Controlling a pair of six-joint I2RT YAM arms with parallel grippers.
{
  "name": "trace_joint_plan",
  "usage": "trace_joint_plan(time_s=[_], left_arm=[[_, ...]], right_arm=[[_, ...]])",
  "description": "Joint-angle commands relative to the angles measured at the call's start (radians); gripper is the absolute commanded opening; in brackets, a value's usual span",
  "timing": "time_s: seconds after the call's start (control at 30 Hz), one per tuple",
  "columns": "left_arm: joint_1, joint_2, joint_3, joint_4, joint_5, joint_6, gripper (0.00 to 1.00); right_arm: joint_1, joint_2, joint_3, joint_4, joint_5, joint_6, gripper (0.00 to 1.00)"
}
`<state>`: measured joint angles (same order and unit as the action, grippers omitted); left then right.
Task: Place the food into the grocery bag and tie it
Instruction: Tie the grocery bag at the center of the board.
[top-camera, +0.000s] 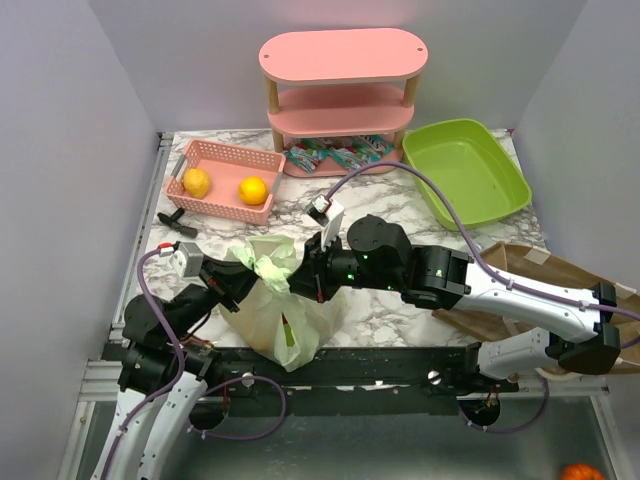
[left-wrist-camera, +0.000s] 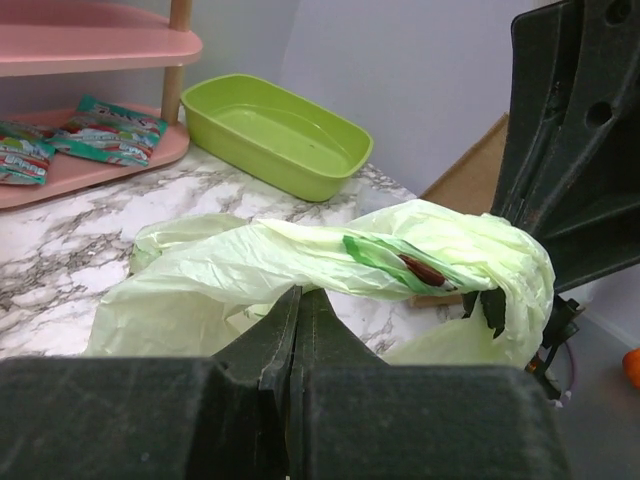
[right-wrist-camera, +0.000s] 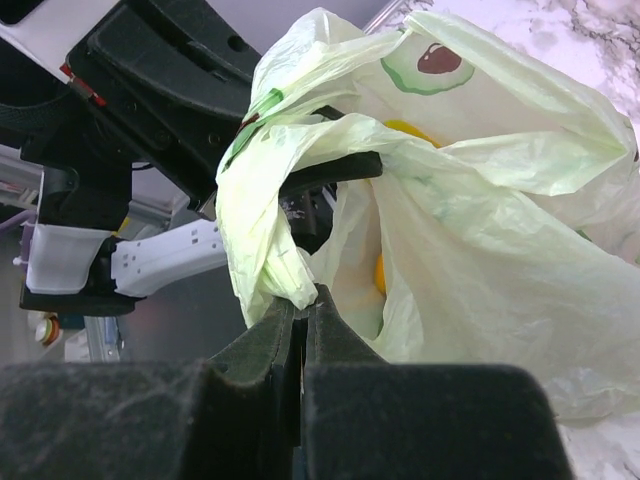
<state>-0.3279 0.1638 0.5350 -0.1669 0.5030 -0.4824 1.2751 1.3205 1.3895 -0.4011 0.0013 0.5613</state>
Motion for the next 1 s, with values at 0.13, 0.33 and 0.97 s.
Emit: trace_joint_plan(time_s=[0.13, 0.33, 0.97], left_arm=[[-0.002, 0.027, 0.092, -0.015, 0.07, 0.007, 0.0], [-0.002, 0.016, 0.187, -0.17, 0.128, 0.026, 0.0], [-0.002, -0.053, 0.159, -0.324, 0.244, 0.021, 0.0]], right_arm=[[0.003, -0.008, -0.004, -0.023, 0.11, 0.011, 0.01], [0.002, 0.023, 0.053, -0.083, 0.324, 0.001, 0.01], [-0.009, 0.081, 0.188, -0.088, 0.479, -0.108, 0.01]])
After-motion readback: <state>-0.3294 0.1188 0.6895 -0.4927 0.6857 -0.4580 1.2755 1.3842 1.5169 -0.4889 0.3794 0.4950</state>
